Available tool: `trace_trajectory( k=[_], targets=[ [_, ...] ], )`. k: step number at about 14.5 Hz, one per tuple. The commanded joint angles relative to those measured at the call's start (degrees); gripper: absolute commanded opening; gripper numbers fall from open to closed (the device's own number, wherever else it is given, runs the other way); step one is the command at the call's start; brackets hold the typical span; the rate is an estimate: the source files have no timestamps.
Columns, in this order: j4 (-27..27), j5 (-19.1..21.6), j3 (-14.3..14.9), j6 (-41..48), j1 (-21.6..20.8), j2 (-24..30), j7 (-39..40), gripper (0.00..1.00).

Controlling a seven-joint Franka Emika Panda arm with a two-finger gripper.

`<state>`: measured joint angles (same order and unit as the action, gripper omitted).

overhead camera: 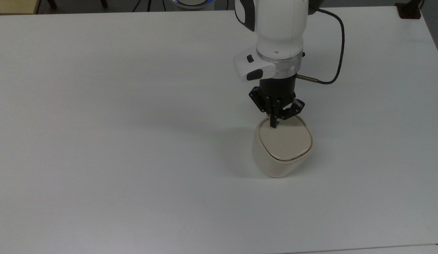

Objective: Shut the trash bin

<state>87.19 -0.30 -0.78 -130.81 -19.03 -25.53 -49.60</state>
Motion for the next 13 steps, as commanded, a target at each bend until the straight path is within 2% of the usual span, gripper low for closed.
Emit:
trace_trajectory(
  k=[1, 3, 5, 8, 9, 10, 11, 12, 13],
  targets=[
    [1.84, -1.19, 0.34, 1.00, -0.74, -0.84, 0.91, 0.00],
    [1.75, -1.02, 0.25, 1.43, -0.04, 0.12, 1.17, 0.00],
    [1.23, -0.49, 0.25, 5.46, 1.01, 2.57, 1.43, 0.00],
    [1.31, 0.56, 0.17, 15.02, 3.55, 10.56, 4.67, 0.00],
    [1.49, 1.26, 0.25, 17.84, 4.35, 12.50, 6.69, 0.06],
    [1.49, 2.23, 0.25, 20.57, 5.31, 14.17, 8.53, 0.17],
    [1.58, 3.54, 0.34, 24.34, 6.97, 16.89, 10.03, 0.48],
    [1.92, 3.64, 0.34, 26.73, 8.12, 19.09, 11.00, 0.65],
    [2.54, 3.73, 0.34, 28.93, 8.92, 21.20, 12.75, 0.78]
  ],
)
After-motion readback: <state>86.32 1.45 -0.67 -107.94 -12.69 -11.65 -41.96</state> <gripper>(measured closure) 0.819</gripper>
